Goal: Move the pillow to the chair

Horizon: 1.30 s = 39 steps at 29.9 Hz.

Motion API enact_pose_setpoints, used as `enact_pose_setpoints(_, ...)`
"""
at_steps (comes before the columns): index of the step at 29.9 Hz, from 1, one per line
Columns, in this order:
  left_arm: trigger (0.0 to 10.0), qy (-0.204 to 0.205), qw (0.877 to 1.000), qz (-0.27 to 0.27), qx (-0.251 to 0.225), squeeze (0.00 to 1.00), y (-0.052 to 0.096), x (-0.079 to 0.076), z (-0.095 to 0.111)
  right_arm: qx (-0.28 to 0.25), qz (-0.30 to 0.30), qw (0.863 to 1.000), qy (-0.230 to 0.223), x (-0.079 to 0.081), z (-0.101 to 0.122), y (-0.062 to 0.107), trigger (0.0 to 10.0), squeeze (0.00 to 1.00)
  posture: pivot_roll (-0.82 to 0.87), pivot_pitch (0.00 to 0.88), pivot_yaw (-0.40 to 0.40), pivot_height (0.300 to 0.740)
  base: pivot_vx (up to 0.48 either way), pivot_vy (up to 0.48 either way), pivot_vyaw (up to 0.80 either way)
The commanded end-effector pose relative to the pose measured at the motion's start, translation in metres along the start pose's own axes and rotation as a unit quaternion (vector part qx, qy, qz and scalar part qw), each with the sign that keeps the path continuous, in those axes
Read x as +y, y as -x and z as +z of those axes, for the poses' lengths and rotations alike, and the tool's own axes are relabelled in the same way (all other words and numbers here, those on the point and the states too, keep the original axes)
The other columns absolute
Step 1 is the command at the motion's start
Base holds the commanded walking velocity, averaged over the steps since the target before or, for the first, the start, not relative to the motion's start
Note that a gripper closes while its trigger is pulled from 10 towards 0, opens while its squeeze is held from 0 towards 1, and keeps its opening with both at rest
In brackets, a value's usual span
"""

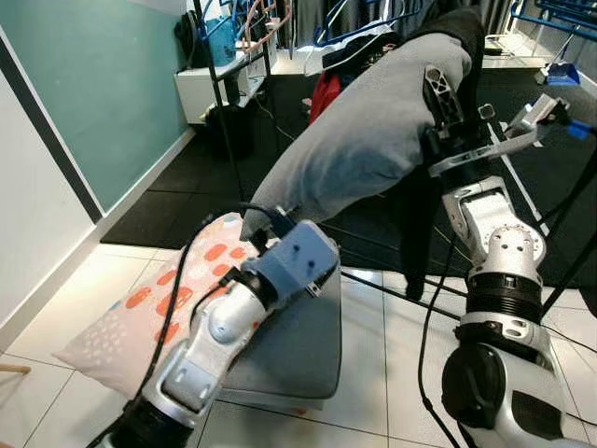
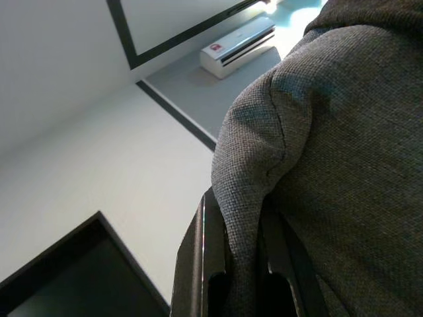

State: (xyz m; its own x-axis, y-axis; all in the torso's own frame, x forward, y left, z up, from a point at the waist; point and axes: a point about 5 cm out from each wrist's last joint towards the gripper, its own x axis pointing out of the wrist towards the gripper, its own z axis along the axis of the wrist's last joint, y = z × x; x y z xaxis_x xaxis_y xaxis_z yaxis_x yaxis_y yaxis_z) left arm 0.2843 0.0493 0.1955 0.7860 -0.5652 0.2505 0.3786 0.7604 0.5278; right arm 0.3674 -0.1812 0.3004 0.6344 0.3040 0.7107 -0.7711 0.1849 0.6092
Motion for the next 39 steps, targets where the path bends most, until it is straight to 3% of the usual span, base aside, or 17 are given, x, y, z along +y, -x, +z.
enact_pose_setpoints(1,10.0,-0.007,1.000,0.020,0.010,1.00,0.001,0.003,-0.006,0.000,0.078,0.997,-0.005,0.029,-0.001,-0.021,10.0,0.00,-0.23,0.000,0.028,0.740,0.000,0.000,0.00)
enact_pose_setpoints(9,10.0,-0.005,0.993,0.114,-0.010,1.00,-0.010,0.023,0.001,0.051,0.118,0.991,-0.037,0.042,-0.029,-0.018,10.0,0.00,-0.24,0.000,0.030,0.740,0.000,0.000,0.00)
enact_pose_setpoints(22,10.0,-0.025,0.984,0.174,-0.021,1.00,-0.007,0.037,0.005,0.051,0.118,0.990,-0.053,0.046,-0.034,-0.017,10.0,0.00,-0.24,0.000,0.029,0.740,0.000,0.000,0.00)
enact_pose_setpoints(23,10.0,-0.027,0.984,0.174,-0.018,0.00,-0.006,0.036,0.003,0.053,0.121,0.989,-0.061,0.048,-0.037,-0.017,10.0,0.00,-0.25,0.000,0.030,0.740,0.000,0.000,0.00)
enact_pose_setpoints(29,10.0,-0.047,0.980,0.190,-0.019,0.00,-0.008,0.039,0.000,0.068,0.131,0.985,-0.085,0.061,-0.048,-0.021,10.0,0.00,-0.25,0.000,0.030,0.740,0.000,0.000,0.00)
enact_pose_setpoints(39,10.0,-0.047,0.982,0.181,-0.021,0.00,-0.021,0.036,-0.004,0.095,0.146,0.975,-0.138,0.081,-0.074,-0.025,10.0,0.00,-0.27,0.000,0.033,0.740,0.000,0.000,0.00)
